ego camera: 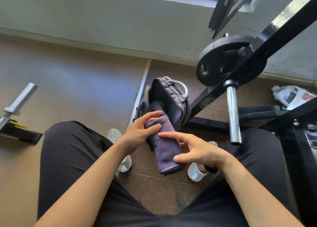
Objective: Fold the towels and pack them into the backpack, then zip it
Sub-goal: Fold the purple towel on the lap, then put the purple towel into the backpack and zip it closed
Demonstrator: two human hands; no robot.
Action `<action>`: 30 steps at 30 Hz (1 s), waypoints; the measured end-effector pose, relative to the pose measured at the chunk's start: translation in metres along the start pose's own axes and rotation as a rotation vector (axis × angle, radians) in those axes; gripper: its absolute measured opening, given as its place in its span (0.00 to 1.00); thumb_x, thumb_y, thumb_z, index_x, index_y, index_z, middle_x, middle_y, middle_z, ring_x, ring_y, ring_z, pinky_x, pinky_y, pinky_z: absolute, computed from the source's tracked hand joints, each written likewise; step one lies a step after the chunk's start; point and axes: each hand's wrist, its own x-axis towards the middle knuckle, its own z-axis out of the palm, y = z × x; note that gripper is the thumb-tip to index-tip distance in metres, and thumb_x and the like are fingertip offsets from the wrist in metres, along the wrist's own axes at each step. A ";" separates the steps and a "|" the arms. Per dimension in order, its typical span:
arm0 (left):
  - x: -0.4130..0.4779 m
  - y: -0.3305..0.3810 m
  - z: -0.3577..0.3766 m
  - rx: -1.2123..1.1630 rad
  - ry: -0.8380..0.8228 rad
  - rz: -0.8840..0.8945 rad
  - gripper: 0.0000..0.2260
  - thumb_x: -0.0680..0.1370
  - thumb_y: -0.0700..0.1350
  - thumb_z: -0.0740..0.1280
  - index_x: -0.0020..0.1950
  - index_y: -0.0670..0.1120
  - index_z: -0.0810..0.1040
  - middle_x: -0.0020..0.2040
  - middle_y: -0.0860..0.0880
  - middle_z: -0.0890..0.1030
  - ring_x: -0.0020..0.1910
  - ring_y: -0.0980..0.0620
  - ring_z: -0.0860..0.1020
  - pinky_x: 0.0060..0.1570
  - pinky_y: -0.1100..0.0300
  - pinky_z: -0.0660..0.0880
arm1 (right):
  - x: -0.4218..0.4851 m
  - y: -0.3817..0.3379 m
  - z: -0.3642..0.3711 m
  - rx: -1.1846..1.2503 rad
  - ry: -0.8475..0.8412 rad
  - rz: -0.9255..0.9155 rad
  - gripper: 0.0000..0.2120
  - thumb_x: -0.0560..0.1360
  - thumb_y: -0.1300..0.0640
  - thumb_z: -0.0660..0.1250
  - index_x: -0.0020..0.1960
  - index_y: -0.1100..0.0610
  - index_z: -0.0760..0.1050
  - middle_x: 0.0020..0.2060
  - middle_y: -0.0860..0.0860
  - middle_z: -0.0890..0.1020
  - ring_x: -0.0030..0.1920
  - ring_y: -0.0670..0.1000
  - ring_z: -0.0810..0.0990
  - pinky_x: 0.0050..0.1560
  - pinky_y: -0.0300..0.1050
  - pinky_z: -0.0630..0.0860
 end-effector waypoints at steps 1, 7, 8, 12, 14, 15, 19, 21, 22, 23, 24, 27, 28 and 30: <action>0.001 0.000 0.000 -0.001 0.015 -0.003 0.17 0.80 0.38 0.69 0.69 0.47 0.77 0.62 0.47 0.84 0.62 0.55 0.80 0.65 0.60 0.75 | 0.002 0.001 -0.001 -0.008 0.024 0.004 0.36 0.73 0.69 0.70 0.73 0.40 0.70 0.68 0.43 0.76 0.65 0.50 0.79 0.66 0.54 0.76; 0.022 -0.007 -0.003 0.234 0.129 -0.078 0.10 0.81 0.43 0.69 0.63 0.50 0.79 0.58 0.47 0.83 0.55 0.50 0.81 0.58 0.56 0.77 | 0.015 0.023 -0.001 -0.179 0.141 0.055 0.37 0.69 0.67 0.69 0.73 0.44 0.70 0.66 0.45 0.76 0.66 0.42 0.75 0.67 0.40 0.73; 0.026 -0.007 -0.007 0.324 0.140 -0.101 0.11 0.80 0.44 0.70 0.63 0.50 0.79 0.59 0.46 0.82 0.53 0.49 0.81 0.56 0.56 0.77 | 0.017 0.029 -0.001 -0.257 0.165 0.076 0.37 0.69 0.65 0.70 0.74 0.42 0.69 0.65 0.47 0.76 0.65 0.43 0.75 0.66 0.40 0.72; 0.048 0.004 -0.024 0.664 0.071 -0.126 0.14 0.80 0.48 0.69 0.66 0.50 0.79 0.63 0.48 0.81 0.52 0.52 0.79 0.56 0.56 0.76 | 0.027 0.050 -0.010 -0.382 0.238 0.185 0.36 0.71 0.58 0.71 0.74 0.37 0.64 0.62 0.50 0.72 0.61 0.49 0.74 0.62 0.43 0.73; 0.064 0.008 -0.031 0.861 0.036 -0.111 0.16 0.80 0.50 0.68 0.68 0.51 0.78 0.66 0.47 0.77 0.61 0.48 0.77 0.62 0.54 0.73 | 0.034 0.055 -0.014 -0.357 0.294 0.202 0.35 0.73 0.56 0.71 0.75 0.38 0.64 0.63 0.50 0.71 0.61 0.50 0.74 0.61 0.42 0.72; 0.075 0.007 -0.034 0.935 0.021 -0.109 0.17 0.80 0.51 0.68 0.69 0.52 0.77 0.68 0.46 0.74 0.65 0.46 0.75 0.66 0.52 0.71 | 0.038 0.057 -0.015 -0.348 0.325 0.209 0.34 0.73 0.55 0.71 0.75 0.39 0.63 0.64 0.50 0.71 0.62 0.50 0.74 0.61 0.42 0.72; 0.120 -0.004 -0.047 1.001 0.023 -0.248 0.19 0.80 0.57 0.65 0.71 0.57 0.75 0.77 0.40 0.62 0.77 0.38 0.63 0.73 0.41 0.66 | 0.051 0.063 -0.018 -0.293 0.418 0.239 0.33 0.74 0.54 0.71 0.74 0.39 0.64 0.66 0.49 0.71 0.63 0.50 0.74 0.63 0.44 0.74; 0.134 -0.013 -0.052 0.977 0.036 -0.311 0.15 0.80 0.58 0.63 0.59 0.53 0.83 0.64 0.41 0.77 0.69 0.40 0.73 0.63 0.47 0.74 | 0.057 0.065 -0.020 -0.268 0.451 0.239 0.33 0.74 0.55 0.72 0.75 0.40 0.64 0.66 0.49 0.71 0.63 0.50 0.74 0.63 0.44 0.75; 0.138 -0.016 -0.052 0.956 0.060 -0.338 0.15 0.80 0.57 0.63 0.51 0.50 0.85 0.52 0.43 0.82 0.60 0.40 0.80 0.54 0.51 0.77 | 0.061 0.066 -0.022 -0.268 0.470 0.238 0.33 0.73 0.55 0.72 0.75 0.41 0.65 0.66 0.49 0.71 0.63 0.50 0.74 0.63 0.44 0.75; 0.141 -0.019 -0.053 0.939 0.098 -0.357 0.15 0.79 0.56 0.64 0.45 0.47 0.85 0.42 0.45 0.83 0.50 0.41 0.82 0.45 0.55 0.75 | 0.065 0.066 -0.024 -0.273 0.496 0.237 0.33 0.73 0.55 0.72 0.75 0.41 0.65 0.65 0.49 0.72 0.62 0.50 0.75 0.63 0.45 0.75; 0.144 -0.022 -0.053 0.942 0.138 -0.366 0.15 0.78 0.55 0.66 0.41 0.47 0.84 0.37 0.46 0.82 0.43 0.43 0.83 0.41 0.56 0.73 | 0.070 0.067 -0.027 -0.282 0.528 0.234 0.33 0.72 0.55 0.72 0.74 0.42 0.66 0.64 0.50 0.73 0.61 0.51 0.75 0.63 0.45 0.75; 0.147 -0.027 -0.053 1.008 0.203 -0.321 0.08 0.74 0.55 0.71 0.40 0.53 0.83 0.43 0.48 0.82 0.42 0.43 0.82 0.42 0.56 0.74 | 0.091 0.066 -0.042 -0.312 0.613 0.206 0.32 0.72 0.56 0.72 0.73 0.42 0.68 0.63 0.52 0.74 0.60 0.52 0.76 0.64 0.49 0.77; 0.148 -0.026 -0.052 1.023 0.212 -0.305 0.04 0.73 0.55 0.72 0.43 0.55 0.83 0.48 0.48 0.81 0.46 0.41 0.82 0.44 0.54 0.76 | 0.100 0.067 -0.049 -0.324 0.635 0.192 0.32 0.72 0.56 0.72 0.73 0.42 0.68 0.63 0.52 0.74 0.60 0.53 0.76 0.63 0.50 0.77; 0.153 -0.029 -0.053 1.042 0.183 -0.331 0.16 0.73 0.52 0.73 0.60 0.58 0.79 0.60 0.45 0.75 0.54 0.37 0.80 0.53 0.49 0.76 | 0.122 0.068 -0.064 -0.357 0.678 0.163 0.31 0.73 0.56 0.72 0.72 0.41 0.68 0.63 0.51 0.73 0.60 0.53 0.76 0.63 0.51 0.78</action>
